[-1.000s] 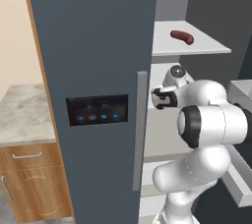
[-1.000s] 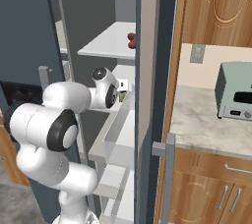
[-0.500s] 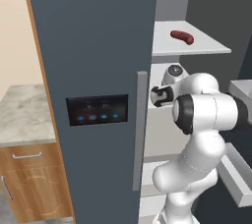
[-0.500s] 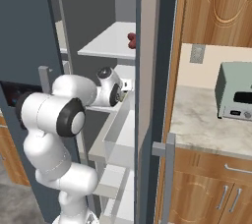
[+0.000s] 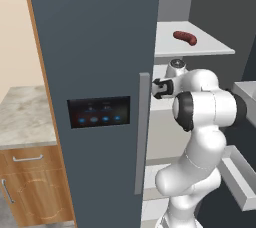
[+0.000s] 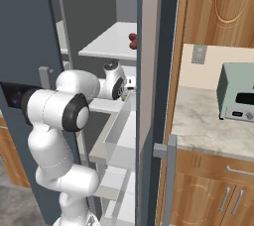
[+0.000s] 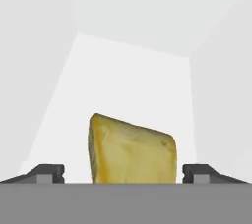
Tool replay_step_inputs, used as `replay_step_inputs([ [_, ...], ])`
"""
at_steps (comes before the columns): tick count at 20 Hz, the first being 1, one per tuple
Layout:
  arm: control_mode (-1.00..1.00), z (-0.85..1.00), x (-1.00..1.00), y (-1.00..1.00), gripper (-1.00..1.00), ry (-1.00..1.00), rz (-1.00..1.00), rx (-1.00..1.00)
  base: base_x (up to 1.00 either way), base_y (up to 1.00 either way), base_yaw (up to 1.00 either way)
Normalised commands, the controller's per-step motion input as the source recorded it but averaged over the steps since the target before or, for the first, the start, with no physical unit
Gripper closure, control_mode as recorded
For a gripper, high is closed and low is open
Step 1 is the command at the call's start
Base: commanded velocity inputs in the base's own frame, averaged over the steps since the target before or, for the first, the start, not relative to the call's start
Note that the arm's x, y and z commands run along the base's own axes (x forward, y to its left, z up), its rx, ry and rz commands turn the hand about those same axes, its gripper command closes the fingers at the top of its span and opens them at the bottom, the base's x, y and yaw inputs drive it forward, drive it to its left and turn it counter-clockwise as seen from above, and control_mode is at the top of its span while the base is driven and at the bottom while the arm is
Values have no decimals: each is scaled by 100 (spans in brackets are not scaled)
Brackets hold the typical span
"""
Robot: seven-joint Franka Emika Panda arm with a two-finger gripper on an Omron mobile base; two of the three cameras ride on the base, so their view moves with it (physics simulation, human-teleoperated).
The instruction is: Retrieve the sausage and cheese from the fridge and place them on the cutting board on the counter.
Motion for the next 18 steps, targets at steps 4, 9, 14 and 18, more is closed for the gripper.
replay_step_inputs([
  [4, -100, -32, -7, 0, 100, 7, 0, 8, 0, 0, 0],
  [9, -100, -24, -43, 0, 100, 6, 0, 9, 0, 0, 0],
  [14, -100, -4, -74, 0, 100, -2, 4, 4, 0, 0, 0],
  [18, -100, 2, -78, 0, 100, -8, 8, 0, 0, 0, 0],
])
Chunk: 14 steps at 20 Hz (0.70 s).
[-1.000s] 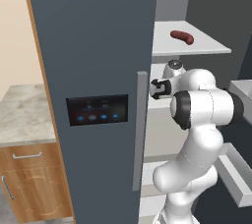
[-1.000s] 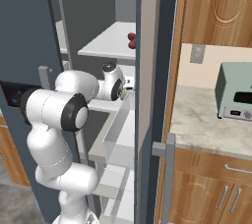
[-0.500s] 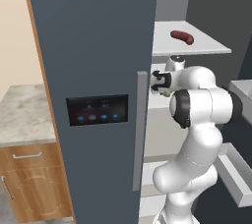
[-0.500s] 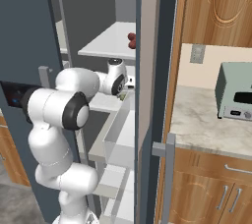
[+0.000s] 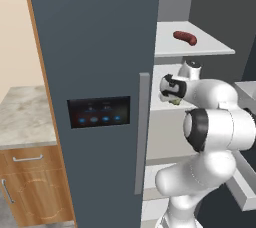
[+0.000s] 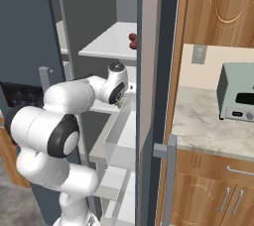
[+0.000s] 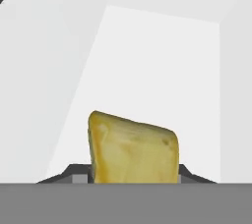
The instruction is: Retrieve the sausage and cheese from the fridge and place them on the cutting board on the counter.
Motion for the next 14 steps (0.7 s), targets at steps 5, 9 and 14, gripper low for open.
replay_step_inputs([
  [5, -100, 25, -68, 2, 100, -1, 7, 2, 0, 0, 0],
  [9, -100, 37, -66, 16, 100, 0, 0, 0, 0, 0, 0],
  [14, -100, 25, -63, 35, 100, -3, 0, 1, 0, 0, 0],
])
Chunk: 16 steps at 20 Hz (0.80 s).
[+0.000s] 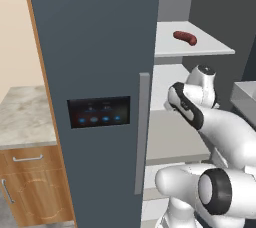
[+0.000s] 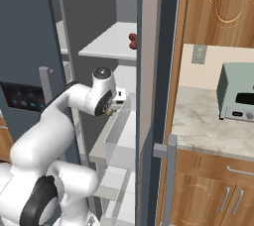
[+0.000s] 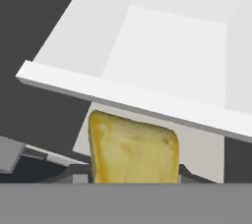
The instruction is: Retrieve the sausage and cheese from the fridge and place them on the cutting board on the counter.
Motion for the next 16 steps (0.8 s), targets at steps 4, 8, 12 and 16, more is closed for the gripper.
replay_step_inputs([
  [4, -100, 15, -69, 28, 100, -9, 3, 0, 0, 0, 0],
  [8, -100, 6, -60, 31, 100, -5, 1, 0, 0, 0, 0],
  [12, -100, 7, -47, 30, 100, 0, 0, 0, 0, 0, 0],
  [16, -100, 3, -24, 4, 100, 2, 0, 0, 0, 0, 0],
])
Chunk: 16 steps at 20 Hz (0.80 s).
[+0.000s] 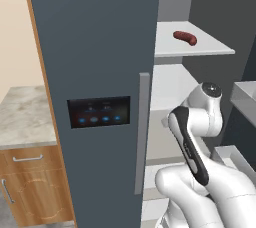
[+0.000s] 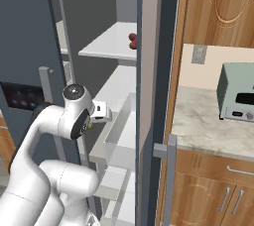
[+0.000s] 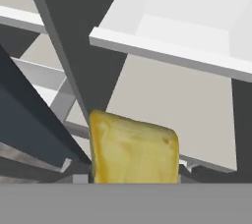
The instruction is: Retrieve the sausage and cheese from the fridge and place them on the cutting board on the counter.
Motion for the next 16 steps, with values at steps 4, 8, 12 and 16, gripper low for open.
replay_step_inputs([
  [4, -100, 0, 0, 0, 100, 0, 0, 0, 0, 0, 0],
  [8, -100, 0, 0, 0, 100, 0, 0, 0, 0, 0, 0],
  [12, 100, 0, 0, 0, 100, 0, 0, 0, 0, 0, 0],
  [16, 100, 0, 0, 0, 100, 0, 0, 0, 0, 0, 0],
])
